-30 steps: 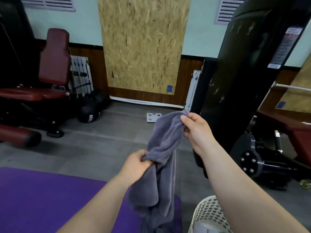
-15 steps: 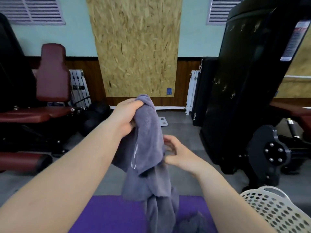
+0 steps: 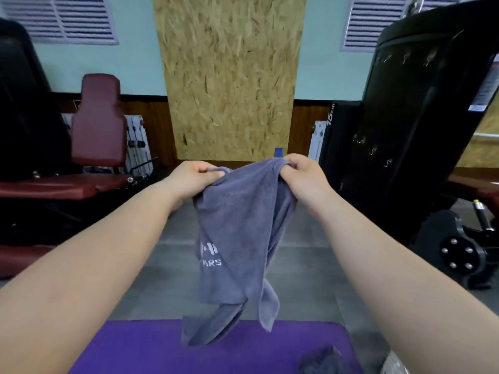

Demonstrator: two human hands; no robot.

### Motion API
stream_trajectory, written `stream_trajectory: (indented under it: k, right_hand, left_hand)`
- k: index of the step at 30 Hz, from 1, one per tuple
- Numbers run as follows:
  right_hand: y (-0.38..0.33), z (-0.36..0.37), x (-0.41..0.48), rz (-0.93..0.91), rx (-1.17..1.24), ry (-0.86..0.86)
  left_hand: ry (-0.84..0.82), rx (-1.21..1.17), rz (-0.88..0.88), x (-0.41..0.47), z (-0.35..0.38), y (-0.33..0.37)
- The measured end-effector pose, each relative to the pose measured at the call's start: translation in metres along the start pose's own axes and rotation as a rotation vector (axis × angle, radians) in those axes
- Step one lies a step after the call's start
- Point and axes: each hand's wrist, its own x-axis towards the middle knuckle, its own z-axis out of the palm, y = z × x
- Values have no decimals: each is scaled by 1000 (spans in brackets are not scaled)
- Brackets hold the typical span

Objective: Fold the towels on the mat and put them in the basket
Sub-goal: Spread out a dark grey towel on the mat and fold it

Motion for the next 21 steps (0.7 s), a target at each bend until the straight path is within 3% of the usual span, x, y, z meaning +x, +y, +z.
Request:
stream_trajectory:
  k: [4,8,11,15,19,21]
  right_hand:
    - [-20,13,12,27,-43,-15]
    - [-26,27,14,122,17,-1]
    - [-26,34,13,153,66,-4]
    - [-15,24,7,146,-19,-48]
    - [6,8,-3,155,-163,-39]
    - [15,2,-6,179,-158,1]
  left_hand:
    - [-30,-44,-34,-3,-11,-4]
    - [42,-190,139,-13,-1,6]
    - [-96,85,223,-22,30,3]
    - [55,208,320,-29,62,-12]
    - [-103,375,396,-24,65,-15]
    - [-98,484,408,-19,67,-16]
